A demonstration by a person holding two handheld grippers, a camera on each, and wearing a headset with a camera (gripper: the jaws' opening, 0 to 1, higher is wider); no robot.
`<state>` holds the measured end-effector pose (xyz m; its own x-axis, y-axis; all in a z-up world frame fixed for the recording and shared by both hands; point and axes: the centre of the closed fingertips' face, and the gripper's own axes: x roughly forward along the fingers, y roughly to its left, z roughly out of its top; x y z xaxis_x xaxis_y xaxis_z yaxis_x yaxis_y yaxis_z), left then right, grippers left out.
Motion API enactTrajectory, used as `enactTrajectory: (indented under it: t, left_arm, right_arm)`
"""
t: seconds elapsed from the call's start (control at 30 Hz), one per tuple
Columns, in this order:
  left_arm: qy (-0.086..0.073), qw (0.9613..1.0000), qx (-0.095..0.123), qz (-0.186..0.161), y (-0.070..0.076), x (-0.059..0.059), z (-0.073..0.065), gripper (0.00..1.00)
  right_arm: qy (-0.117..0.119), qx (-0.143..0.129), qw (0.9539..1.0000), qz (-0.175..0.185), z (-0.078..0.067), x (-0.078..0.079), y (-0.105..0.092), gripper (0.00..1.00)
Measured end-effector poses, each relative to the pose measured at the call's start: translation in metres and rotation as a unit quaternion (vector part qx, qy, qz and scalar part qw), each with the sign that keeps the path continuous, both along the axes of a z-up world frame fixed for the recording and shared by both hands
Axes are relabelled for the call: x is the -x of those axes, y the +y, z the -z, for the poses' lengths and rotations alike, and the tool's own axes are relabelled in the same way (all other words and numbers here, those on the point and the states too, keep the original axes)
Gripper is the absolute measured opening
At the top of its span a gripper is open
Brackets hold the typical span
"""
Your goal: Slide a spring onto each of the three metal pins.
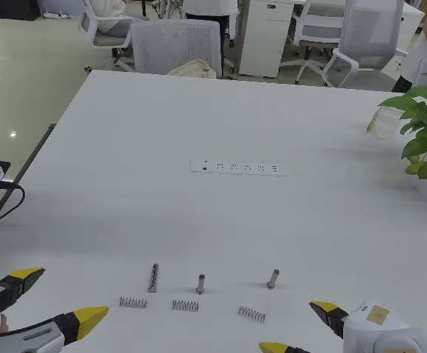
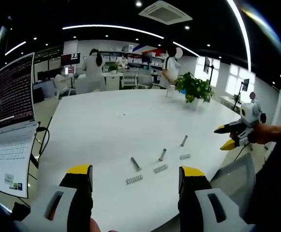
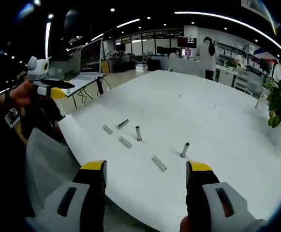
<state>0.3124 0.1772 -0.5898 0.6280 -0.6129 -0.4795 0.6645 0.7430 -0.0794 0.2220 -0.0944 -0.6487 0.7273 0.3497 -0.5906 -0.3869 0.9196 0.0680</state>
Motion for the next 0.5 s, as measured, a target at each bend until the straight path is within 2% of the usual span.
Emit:
enactTrajectory:
  t: [0.2,0.5]
  left_arm:
    - [-0.001,1.0,-0.001,0.005,-0.0042,0.0008,-0.001,0.69]
    - [0.001,1.0,-0.002,0.004,-0.0021,0.0024,0.0013,0.69]
  right_arm:
    - [0.001,0.0,1.0,-0.002,0.0003,0.0003,0.0013,0.66]
    - [0.002,-0.001,1.0,0.003,0.001,0.0024,-0.0016,0.66]
